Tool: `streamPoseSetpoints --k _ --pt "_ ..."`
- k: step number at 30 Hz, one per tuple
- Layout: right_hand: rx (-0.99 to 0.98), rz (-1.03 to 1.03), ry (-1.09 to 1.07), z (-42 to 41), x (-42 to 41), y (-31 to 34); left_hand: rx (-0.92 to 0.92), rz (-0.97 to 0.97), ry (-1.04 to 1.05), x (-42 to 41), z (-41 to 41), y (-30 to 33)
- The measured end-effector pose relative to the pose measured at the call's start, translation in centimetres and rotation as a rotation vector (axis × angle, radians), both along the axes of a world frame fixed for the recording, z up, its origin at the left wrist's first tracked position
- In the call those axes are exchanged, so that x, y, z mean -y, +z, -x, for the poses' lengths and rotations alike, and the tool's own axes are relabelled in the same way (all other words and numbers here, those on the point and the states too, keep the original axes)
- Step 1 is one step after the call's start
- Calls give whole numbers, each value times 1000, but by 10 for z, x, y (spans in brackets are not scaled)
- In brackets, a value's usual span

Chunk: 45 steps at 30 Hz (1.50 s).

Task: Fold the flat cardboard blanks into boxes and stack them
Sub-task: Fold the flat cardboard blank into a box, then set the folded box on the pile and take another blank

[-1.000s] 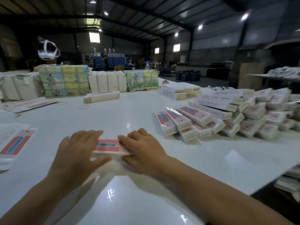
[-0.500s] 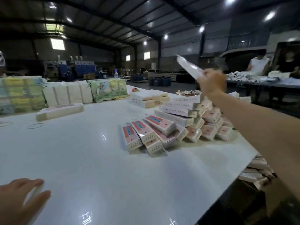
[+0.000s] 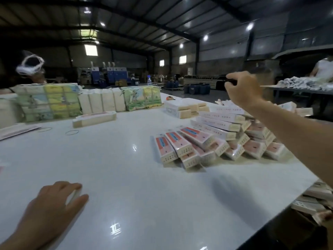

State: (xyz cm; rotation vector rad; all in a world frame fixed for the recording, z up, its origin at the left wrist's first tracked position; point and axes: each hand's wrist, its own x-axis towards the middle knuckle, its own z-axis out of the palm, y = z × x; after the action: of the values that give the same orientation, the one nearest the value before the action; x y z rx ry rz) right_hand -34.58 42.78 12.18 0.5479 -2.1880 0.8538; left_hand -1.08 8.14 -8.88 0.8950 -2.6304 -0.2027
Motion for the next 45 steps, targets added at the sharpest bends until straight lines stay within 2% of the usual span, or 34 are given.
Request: streamPoseSetpoints --k 2,5,8,11,15,18,20,22,24,27,29,35,38,43,45 --pt "-51 -63 274 -47 41 -11 -13 -10 10 -16 -3 13" --pt "-38 -272 613 -118 97 -62 -13 1 4 -32 -6 22" --pt "17 -549 735 -168 143 -127 -17 -29 -2 -39 -8 26" --pt "97 -707 753 -188 169 -171 0 -32 -6 -37 -11 25" --pt "107 -636 737 -189 176 -188 -22 -66 -1 -32 -9 22" --pt "101 -630 753 -188 176 -192 -109 -258 19 -15 -12 35" --pt "95 -619 763 -187 177 -192 -209 -354 113 18 -21 57" --pt "100 -611 762 -187 178 -192 -149 -225 322 62 -40 79" --pt "101 -606 762 -188 178 -192 -8 -114 589 102 -66 90" --pt "99 -608 766 -189 178 -192 196 -162 813 139 -94 81" --pt "107 -606 764 -190 179 -191 249 -135 852 155 -100 70" --pt "140 -591 772 -190 177 -190 71 -286 787 187 -106 77" --pt "144 -589 768 -191 177 -190 33 -211 790 189 -108 75" --pt "165 -586 771 -190 179 -190 145 66 887 181 -104 77" --pt "158 -593 772 -191 178 -191 105 94 851 175 -99 84"
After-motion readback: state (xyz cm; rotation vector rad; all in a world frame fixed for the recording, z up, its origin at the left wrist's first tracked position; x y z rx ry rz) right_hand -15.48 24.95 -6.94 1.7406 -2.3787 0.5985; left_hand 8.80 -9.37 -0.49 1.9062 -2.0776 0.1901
